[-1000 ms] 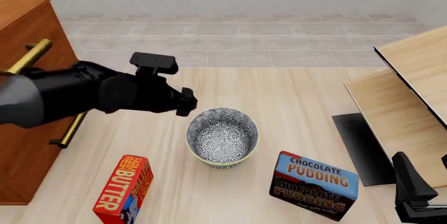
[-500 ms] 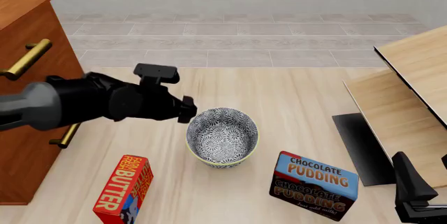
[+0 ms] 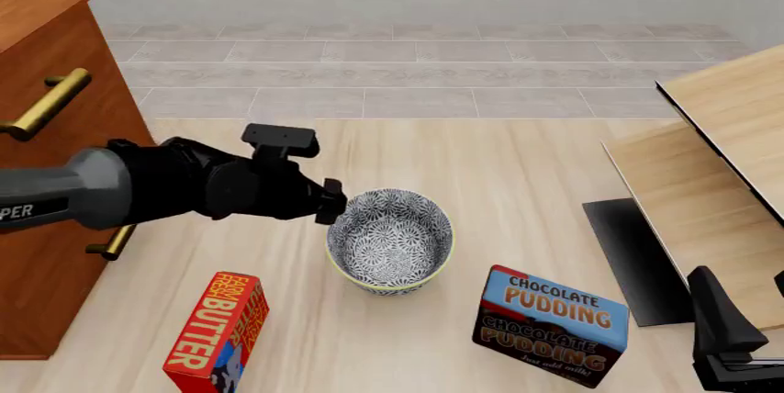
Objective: Close the top drawer of the cabinet and put the bowl on top of it.
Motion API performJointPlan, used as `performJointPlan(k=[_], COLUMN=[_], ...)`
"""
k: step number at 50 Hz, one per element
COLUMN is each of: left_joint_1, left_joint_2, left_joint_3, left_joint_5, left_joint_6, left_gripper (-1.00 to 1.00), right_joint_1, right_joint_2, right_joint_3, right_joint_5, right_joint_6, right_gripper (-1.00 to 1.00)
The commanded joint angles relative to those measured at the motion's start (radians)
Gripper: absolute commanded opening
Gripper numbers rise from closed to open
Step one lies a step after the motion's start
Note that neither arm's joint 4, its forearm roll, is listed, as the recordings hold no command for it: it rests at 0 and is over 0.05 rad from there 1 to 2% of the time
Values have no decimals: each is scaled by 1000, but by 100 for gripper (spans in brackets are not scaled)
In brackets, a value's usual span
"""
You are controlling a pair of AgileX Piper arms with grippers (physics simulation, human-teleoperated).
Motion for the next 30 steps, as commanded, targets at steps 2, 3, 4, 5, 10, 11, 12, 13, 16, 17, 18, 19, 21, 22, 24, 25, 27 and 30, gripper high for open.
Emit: performJointPlan(k=[2,3,4,5,10,11,12,13,16,17,18,19,21,22,24,25,27,30], left_joint_1=[-1,-1,0,-1,-5,-7,-7,-9,-10,-10,-11,-13,-13,-15,-14,-14,-15,-14], left_joint_2=[21,21,23,25,32,34,34,38,44,45,46,49,52,56,63,63,69,72], left_joint_3=[3,3,3,2,4,5,5,6,8,6,5,5,3,3,-1,-1,-2,-7], left_joint_5=[-11,-11,-14,-13,-19,-22,-22,-25,-31,-30,-29,-32,-32,-32,-33,-33,-36,-36], left_joint_6=[-3,-3,-6,-8,-10,-12,-12,-14,-13,-14,-13,-16,-16,-19,-18,-18,-22,-20], left_gripper=[100,100,100,100,100,100,100,100,100,100,100,100,100,100,100,100,100,100], right_joint_1=[0,0,0,0,0,0,0,0,0,0,0,0,0,0,0,0,0,0], right_joint_2=[0,0,0,0,0,0,0,0,0,0,0,0,0,0,0,0,0,0], right_joint_3=[2,2,2,2,2,2,2,2,2,2,2,2,2,2,2,2,2,2], right_joint_5=[-2,-2,-2,-2,-2,-2,-2,-2,-2,-2,-2,-2,-2,-2,-2,-2,-2,-2], right_joint_6=[0,0,0,0,0,0,0,0,0,0,0,0,0,0,0,0,0,1], right_gripper=[100,100,100,100,100,100,100,100,100,100,100,100,100,100,100,100,100,100])
